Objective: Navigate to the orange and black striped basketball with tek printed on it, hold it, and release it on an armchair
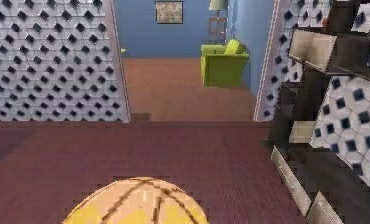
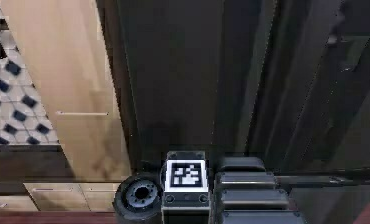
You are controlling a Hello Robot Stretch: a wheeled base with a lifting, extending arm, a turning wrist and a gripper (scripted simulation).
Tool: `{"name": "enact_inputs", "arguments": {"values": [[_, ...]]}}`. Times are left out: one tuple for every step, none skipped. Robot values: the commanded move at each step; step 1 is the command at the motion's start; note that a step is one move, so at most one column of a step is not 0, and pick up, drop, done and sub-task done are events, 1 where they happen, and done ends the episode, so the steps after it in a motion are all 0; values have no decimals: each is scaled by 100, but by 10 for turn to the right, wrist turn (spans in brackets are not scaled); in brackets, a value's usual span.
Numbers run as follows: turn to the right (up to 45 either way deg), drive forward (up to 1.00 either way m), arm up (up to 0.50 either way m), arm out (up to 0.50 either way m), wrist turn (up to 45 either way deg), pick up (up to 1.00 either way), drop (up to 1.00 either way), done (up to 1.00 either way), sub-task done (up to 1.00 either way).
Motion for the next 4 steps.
{"name": "enact_inputs", "arguments": {"values": [[0, 100, 0, 0, 0, 0, 0, 0, 0], [0, 100, 0, 0, 0, 0, 0, 0, 0], [0, 100, 0, 0, 0, 0, 0, 0, 0], [0, 100, 0, 0, 0, 0, 0, 0, 0]]}}
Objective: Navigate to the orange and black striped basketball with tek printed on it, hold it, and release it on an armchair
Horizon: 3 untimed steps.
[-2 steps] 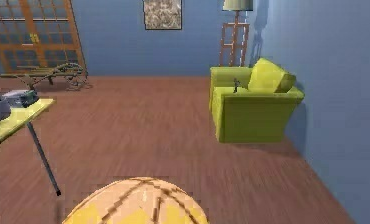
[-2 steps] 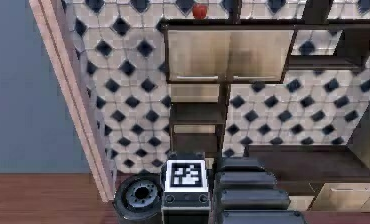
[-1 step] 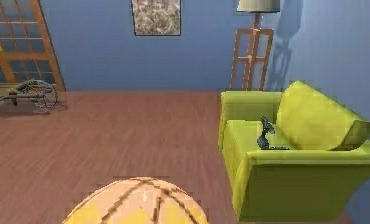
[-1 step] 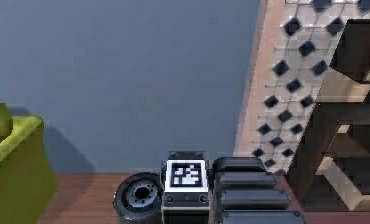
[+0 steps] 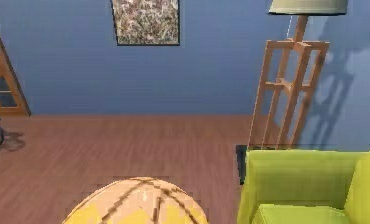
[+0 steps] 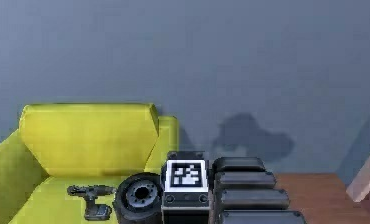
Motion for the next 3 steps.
{"name": "enact_inputs", "arguments": {"values": [[0, 55, 0, 0, 0, 0, 0, 0, 0], [-450, 0, 0, 0, 0, 0, 0, 0, 0], [-450, 0, 0, 0, 0, 0, 0, 0, 0]]}}
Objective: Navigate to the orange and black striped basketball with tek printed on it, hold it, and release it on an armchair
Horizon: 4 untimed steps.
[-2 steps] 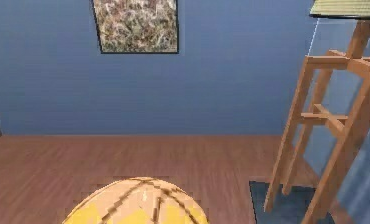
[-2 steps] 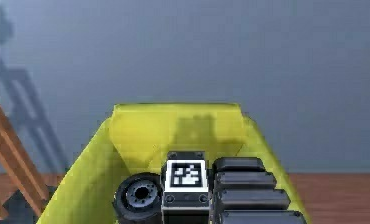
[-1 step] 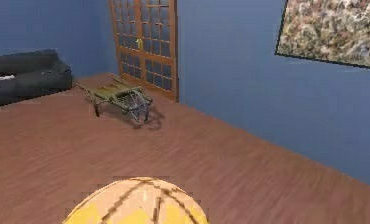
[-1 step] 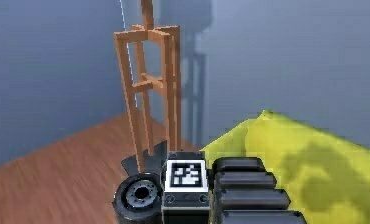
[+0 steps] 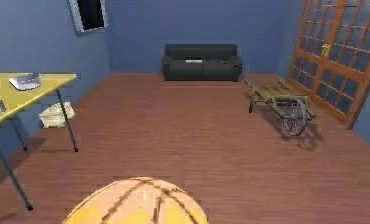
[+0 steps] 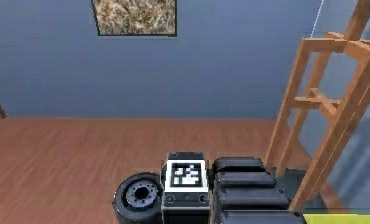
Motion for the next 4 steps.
{"name": "enact_inputs", "arguments": {"values": [[450, 0, 0, 0, 0, 0, 0, 0, 0], [360, 0, 0, 0, 0, 0, 0, 0, 0], [0, 0, 0, 36, 0, 0, 0, 0, 0], [0, 0, 0, 0, 450, 0, 0, 0, 0]]}}
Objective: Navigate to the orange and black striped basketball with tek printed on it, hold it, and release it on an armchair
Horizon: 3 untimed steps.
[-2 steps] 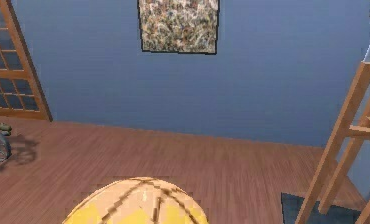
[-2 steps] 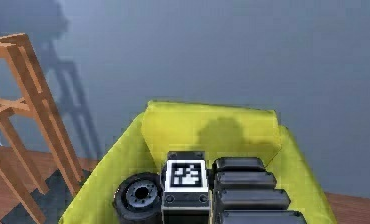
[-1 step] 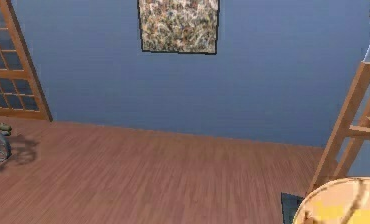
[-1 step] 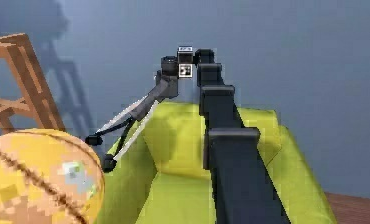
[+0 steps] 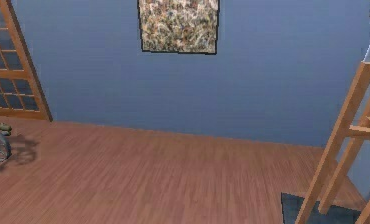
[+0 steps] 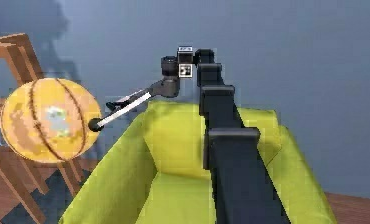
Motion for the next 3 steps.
{"name": "enact_inputs", "arguments": {"values": [[0, 0, 0, 0, 450, 0, 0, 0, 0], [0, 0, 0, 0, 450, 0, 0, 0, 0], [0, 0, 0, 0, 90, 0, 0, 0, 0]]}}
